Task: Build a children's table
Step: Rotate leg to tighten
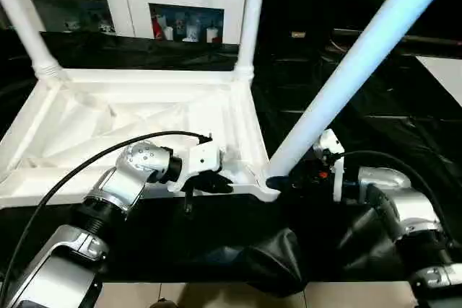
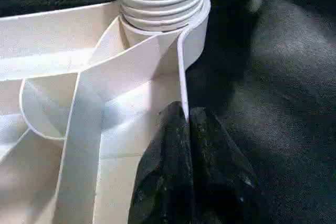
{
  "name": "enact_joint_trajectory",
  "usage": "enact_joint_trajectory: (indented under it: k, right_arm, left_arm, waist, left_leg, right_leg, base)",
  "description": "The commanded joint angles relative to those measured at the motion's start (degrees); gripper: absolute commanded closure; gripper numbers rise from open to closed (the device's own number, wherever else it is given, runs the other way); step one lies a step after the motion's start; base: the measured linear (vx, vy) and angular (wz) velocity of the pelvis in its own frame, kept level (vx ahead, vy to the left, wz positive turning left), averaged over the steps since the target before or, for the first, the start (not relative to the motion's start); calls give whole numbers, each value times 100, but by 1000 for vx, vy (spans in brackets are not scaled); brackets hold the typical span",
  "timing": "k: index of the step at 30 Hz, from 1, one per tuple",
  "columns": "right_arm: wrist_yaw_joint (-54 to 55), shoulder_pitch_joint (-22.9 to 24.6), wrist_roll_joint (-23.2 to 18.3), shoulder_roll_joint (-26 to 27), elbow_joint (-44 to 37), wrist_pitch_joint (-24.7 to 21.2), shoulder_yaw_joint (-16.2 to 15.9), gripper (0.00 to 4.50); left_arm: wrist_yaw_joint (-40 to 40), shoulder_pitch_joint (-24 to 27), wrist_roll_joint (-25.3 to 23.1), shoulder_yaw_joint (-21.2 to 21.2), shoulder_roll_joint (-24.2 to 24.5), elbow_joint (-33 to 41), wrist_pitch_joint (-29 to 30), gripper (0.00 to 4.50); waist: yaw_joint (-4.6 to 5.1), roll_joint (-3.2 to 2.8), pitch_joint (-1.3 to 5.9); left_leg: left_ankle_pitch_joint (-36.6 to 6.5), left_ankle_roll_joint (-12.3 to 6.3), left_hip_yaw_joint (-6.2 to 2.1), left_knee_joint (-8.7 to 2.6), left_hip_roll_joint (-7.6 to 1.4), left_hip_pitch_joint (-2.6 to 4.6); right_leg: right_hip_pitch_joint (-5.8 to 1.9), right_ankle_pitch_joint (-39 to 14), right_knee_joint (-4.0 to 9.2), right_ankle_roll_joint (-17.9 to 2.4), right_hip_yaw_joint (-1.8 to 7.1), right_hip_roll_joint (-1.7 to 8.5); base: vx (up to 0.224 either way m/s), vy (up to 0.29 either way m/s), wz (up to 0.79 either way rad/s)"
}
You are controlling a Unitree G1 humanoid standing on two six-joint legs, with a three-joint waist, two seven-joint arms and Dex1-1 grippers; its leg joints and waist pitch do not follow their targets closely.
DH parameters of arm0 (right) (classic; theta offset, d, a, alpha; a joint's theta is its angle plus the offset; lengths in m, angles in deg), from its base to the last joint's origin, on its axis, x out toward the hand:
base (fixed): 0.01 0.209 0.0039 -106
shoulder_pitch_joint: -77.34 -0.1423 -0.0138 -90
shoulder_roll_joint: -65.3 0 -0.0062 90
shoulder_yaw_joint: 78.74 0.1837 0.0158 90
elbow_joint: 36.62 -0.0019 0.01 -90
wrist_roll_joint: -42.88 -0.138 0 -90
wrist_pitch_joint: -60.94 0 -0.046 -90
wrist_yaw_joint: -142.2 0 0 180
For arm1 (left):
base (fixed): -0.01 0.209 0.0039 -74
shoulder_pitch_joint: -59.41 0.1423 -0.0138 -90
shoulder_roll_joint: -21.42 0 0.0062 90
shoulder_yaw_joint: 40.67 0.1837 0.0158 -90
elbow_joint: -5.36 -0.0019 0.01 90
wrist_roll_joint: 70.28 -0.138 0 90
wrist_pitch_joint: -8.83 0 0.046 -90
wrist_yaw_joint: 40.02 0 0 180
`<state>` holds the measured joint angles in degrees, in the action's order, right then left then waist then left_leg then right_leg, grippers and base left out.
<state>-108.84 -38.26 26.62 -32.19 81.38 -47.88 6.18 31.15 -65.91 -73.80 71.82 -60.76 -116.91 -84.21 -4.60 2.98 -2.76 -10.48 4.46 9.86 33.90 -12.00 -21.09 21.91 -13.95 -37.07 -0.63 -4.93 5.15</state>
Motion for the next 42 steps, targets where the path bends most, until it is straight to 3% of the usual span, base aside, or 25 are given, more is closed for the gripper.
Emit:
enact_joint_trajectory:
  k: [1, 4, 5, 6, 12, 17, 19, 27, 36, 41, 42]
  right_arm:
    - [-404, -92, -25, -143, 137, -127, -195, 183]
    - [-732, -140, 16, -256, 272, -174, -326, 183]
    - [-811, -158, 71, -285, 350, -126, -386, 183]
    - [-863, -167, 150, -309, 404, -52, -454, 183]
    - [-1094, -128, 412, -325, 544, 250, -742, 183]
    - [-1137, -131, 644, -280, 836, 673, -944, 183]
    - [-1055, -137, 667, -196, 945, 751, -949, 183]
    - [-622, -166, 485, 144, 1450, 589, -636, 183]
    - [-579, -141, 539, 204, 1534, 744, -655, 183]
    - [-344, -208, 591, 276, 1608, 827, -559, 183]
    - [-259, -226, 601, 295, 1647, 834, -536, 183]
  left_arm:
    - [57, -17, -276, 228, 2, -79, -184, 450]
    - [46, -84, -439, 329, 37, -242, -327, 450]
    - [69, -96, -493, 379, 63, -288, -361, 450]
    - [71, -104, -544, 412, 87, -323, -406, 450]
    - [143, -121, -619, 501, 164, -412, -485, 450]
    - [163, -139, -672, 531, 202, -511, -598, 450]
    - [194, -147, -638, 537, 212, -536, -599, 450]
    - [524, -103, -406, 520, 216, -495, -366, 450]
    - [383, -193, -656, 599, 263, -610, -466, 450]
    - [295, -227, -780, 649, 289, -691, -233, 450]
    - [285, -221, -773, 642, 291, -690, -148, 450]
  waist:
    - [13, 27, 385]
    - [-41, 13, 375]
    - [-50, -20, 384]
    - [-52, 1, 387]
    - [-44, -18, 373]
    - [-24, -42, 336]
    - [-18, -38, 330]
    - [15, -42, 355]
    - [99, -75, 347]
    - [130, -71, 322]
    - [138, -46, 322]
  left_leg:
    - [-220, -594, 26, -289, -165, 54]
    - [-255, -561, 36, -291, -173, 65]
    - [-262, -537, 31, -289, -174, 66]
    - [-281, -507, 30, -293, -175, 64]
    - [-544, -334, 15, -322, -178, 70]
    - [-947, -155, 4, -368, -185, 103]
    - [-1119, -82, -6, -388, -186, 125]
    - [-1279, -17, -17, -414, -195, 133]
    - [-1512, 8, -30, -437, -191, 123]
    - [-1728, 26, -40, -459, -195, 132]
    - [-1751, 37, -36, -455, -192, 133]
  right_leg:
    - [-315, 665, 358, -1593, 313, 316]
    - [-301, 608, 365, -1576, 315, 312]
    - [-307, 613, 357, -1575, 317, 320]
    - [-308, 610, 361, -1569, 310, 316]
    - [-310, 370, 389, -1516, 308, 320]
    - [-302, -241, 468, -1441, 311, 340]
    - [-308, -541, 503, -1379, 318, 348]
    - [-292, -539, 501, -1407, 312, 335]
    - [-280, -905, 552, -1330, 313, 334]
    - [-246, -1352, 598, -1241, 318, 346]
    - [-239, -1439, 606, -1225, 320, 348]
  base:
    - [0, 0, 0]
    - [0, 0, 0]
    - [0, 0, 0]
    - [0, 0, 0]
    - [0, 0, 0]
    - [0, 0, 0]
    - [0, 0, 0]
    - [0, 0, 0]
    - [0, 0, 0]
    - [0, 0, 0]
    - [0, 0, 0]
